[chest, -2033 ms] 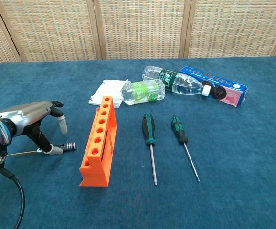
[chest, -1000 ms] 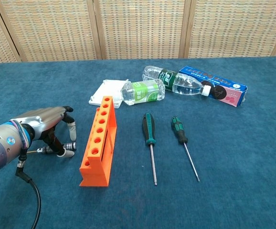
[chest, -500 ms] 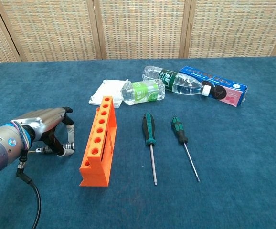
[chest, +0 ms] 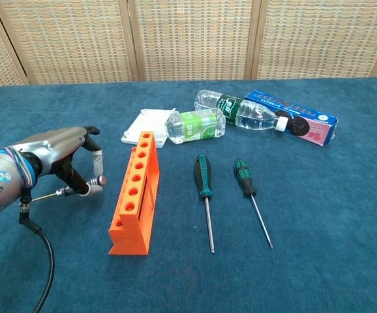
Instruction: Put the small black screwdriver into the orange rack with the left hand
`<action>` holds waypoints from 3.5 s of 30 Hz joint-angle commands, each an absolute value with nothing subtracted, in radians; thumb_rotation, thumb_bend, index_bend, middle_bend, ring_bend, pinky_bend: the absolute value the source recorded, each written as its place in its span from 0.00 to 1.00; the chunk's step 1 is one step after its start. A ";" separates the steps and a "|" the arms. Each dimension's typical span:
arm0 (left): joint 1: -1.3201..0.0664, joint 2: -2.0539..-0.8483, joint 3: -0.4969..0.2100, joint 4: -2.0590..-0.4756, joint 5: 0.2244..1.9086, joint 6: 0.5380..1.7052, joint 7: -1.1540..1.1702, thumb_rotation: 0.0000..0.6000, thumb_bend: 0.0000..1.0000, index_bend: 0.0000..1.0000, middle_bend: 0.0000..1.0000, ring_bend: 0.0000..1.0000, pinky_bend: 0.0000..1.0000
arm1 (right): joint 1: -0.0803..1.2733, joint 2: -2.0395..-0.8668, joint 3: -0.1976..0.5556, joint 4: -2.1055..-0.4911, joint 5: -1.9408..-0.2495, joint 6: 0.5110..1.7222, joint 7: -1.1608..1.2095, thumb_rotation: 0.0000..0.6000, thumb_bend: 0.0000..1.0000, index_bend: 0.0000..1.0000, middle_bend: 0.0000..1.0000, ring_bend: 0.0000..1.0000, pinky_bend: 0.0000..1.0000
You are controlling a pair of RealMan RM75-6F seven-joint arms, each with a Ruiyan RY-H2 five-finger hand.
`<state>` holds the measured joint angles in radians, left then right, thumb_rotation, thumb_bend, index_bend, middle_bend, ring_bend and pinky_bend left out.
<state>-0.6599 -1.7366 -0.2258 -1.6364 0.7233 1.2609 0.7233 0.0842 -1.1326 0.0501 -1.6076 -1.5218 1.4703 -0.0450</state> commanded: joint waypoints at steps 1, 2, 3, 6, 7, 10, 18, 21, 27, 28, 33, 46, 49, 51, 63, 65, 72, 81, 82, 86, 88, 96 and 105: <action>-0.643 -1.697 -0.248 -1.707 0.767 1.288 0.672 1.00 0.37 0.67 0.00 0.00 0.00 | 0.084 -1.133 0.050 -1.608 -1.522 1.470 -0.046 1.00 0.28 0.06 0.00 0.00 0.00; -0.637 -1.686 -0.255 -1.727 0.777 1.292 0.655 1.00 0.37 0.67 0.00 0.00 0.00 | 0.084 -1.133 0.050 -1.608 -1.522 1.471 -0.047 1.00 0.28 0.06 0.00 0.00 0.00; -0.630 -1.670 -0.264 -1.755 0.789 1.296 0.630 1.00 0.37 0.67 0.00 0.00 0.00 | 0.083 -1.133 0.050 -1.609 -1.521 1.471 -0.048 1.00 0.28 0.06 0.00 0.00 0.00; -0.612 -1.633 -0.283 -1.817 0.813 1.300 0.575 1.00 0.37 0.67 0.00 0.00 0.00 | 0.083 -1.132 0.050 -1.611 -1.525 1.476 -0.045 1.00 0.28 0.06 0.00 0.00 0.00; -0.607 -1.622 -0.288 -1.835 0.817 1.298 0.558 1.00 0.37 0.67 0.00 0.00 0.00 | 0.082 -1.132 0.050 -1.611 -1.526 1.477 -0.045 1.00 0.28 0.06 0.00 0.00 0.00; -0.589 -1.589 -0.314 -1.895 0.816 1.286 0.491 1.00 0.37 0.67 0.00 0.00 0.00 | 0.081 -1.132 0.050 -1.611 -1.528 1.479 -0.047 1.00 0.28 0.06 0.00 0.00 0.00; -0.547 -1.452 -0.381 -2.033 0.783 1.227 0.325 1.00 0.38 0.68 0.01 0.00 0.00 | 0.082 -1.136 0.050 -1.609 -1.527 1.478 -0.052 1.00 0.28 0.06 0.00 0.00 0.00; -0.537 -1.421 -0.400 -2.066 0.792 1.219 0.281 1.00 0.40 0.68 0.02 0.00 0.00 | 0.083 -1.138 0.049 -1.608 -1.527 1.475 -0.056 1.00 0.28 0.06 0.00 0.00 0.00; -0.518 -1.380 -0.436 -2.117 0.847 1.177 0.124 1.00 0.40 0.68 0.02 0.00 0.00 | 0.083 -1.141 0.049 -1.609 -1.530 1.478 -0.062 1.00 0.28 0.06 0.00 0.00 0.00; -0.516 -1.376 -0.438 -2.117 0.860 1.164 0.091 1.00 0.41 0.68 0.02 0.00 0.00 | 0.083 -1.141 0.049 -1.608 -1.530 1.478 -0.062 1.00 0.28 0.06 0.00 0.00 0.00; -0.519 -1.369 -0.445 -2.118 0.876 1.092 -0.027 1.00 0.41 0.68 0.03 0.00 0.00 | 0.083 -1.141 0.049 -1.608 -1.531 1.478 -0.060 1.00 0.28 0.06 0.00 0.00 0.00; -0.570 -1.456 -0.429 -1.987 1.016 1.022 -0.202 1.00 0.41 0.69 0.03 0.00 0.00 | 0.083 -1.138 0.052 -1.601 -1.527 1.480 -0.035 1.00 0.28 0.06 0.00 0.00 0.00; -0.581 -1.467 -0.421 -1.967 1.045 1.016 -0.225 1.00 0.41 0.69 0.03 0.00 0.00 | 0.082 -1.137 0.051 -1.601 -1.531 1.481 -0.034 1.00 0.28 0.06 0.00 0.00 0.00; -0.584 -1.475 -0.414 -1.954 1.064 1.014 -0.238 1.00 0.41 0.69 0.03 0.00 0.00 | 0.083 -1.138 0.051 -1.601 -1.530 1.481 -0.034 1.00 0.28 0.06 0.00 0.00 0.00; -0.599 -1.508 -0.393 -1.901 1.132 1.027 -0.311 1.00 0.41 0.69 0.03 0.00 0.00 | 0.085 -1.138 0.050 -1.598 -1.528 1.473 -0.029 1.00 0.28 0.06 0.00 0.00 0.00; -0.603 -1.508 -0.389 -1.899 1.131 1.025 -0.313 1.00 0.41 0.69 0.03 0.00 0.00 | 0.086 -1.139 0.050 -1.598 -1.527 1.472 -0.029 1.00 0.28 0.06 0.00 0.00 0.00; -0.617 -1.523 -0.373 -1.866 1.141 1.014 -0.328 1.00 0.41 0.69 0.03 0.00 0.00 | 0.085 -1.138 0.050 -1.597 -1.526 1.473 -0.027 1.00 0.28 0.06 0.00 0.00 0.00; -0.630 -1.546 -0.367 -1.820 1.158 1.011 -0.366 1.00 0.41 0.69 0.03 0.00 0.00 | 0.087 -1.138 0.050 -1.593 -1.523 1.466 -0.020 1.00 0.28 0.06 0.00 0.00 0.00; -0.631 -1.548 -0.366 -1.817 1.160 1.011 -0.368 1.00 0.41 0.69 0.03 0.00 0.00 | 0.087 -1.138 0.050 -1.592 -1.522 1.465 -0.020 1.00 0.28 0.06 0.00 0.00 0.00; -0.638 -1.555 -0.359 -1.803 1.168 1.007 -0.378 1.00 0.41 0.69 0.03 0.00 0.00 | 0.087 -1.138 0.051 -1.593 -1.521 1.467 -0.018 1.00 0.28 0.06 0.00 0.00 0.00; -0.639 -1.559 -0.352 -1.795 1.166 1.003 -0.379 1.00 0.41 0.69 0.03 0.00 0.00 | 0.087 -1.137 0.051 -1.592 -1.521 1.467 -0.017 1.00 0.28 0.06 0.00 0.00 0.00; -0.635 -1.563 -0.336 -1.774 1.166 1.002 -0.395 1.00 0.41 0.69 0.03 0.00 0.00 | 0.086 -1.136 0.051 -1.592 -1.522 1.469 -0.015 1.00 0.28 0.06 0.00 0.00 0.00; -0.624 -1.560 -0.308 -1.725 1.187 0.986 -0.448 1.00 0.41 0.70 0.03 0.00 0.00 | 0.087 -1.138 0.051 -1.592 -1.521 1.466 -0.019 1.00 0.28 0.06 0.00 0.00 0.00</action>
<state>-0.6250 -1.5605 -0.3122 -1.7296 1.1831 0.9891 -0.4435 0.0872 -1.1378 0.0509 -1.5925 -1.5205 1.4662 -0.0195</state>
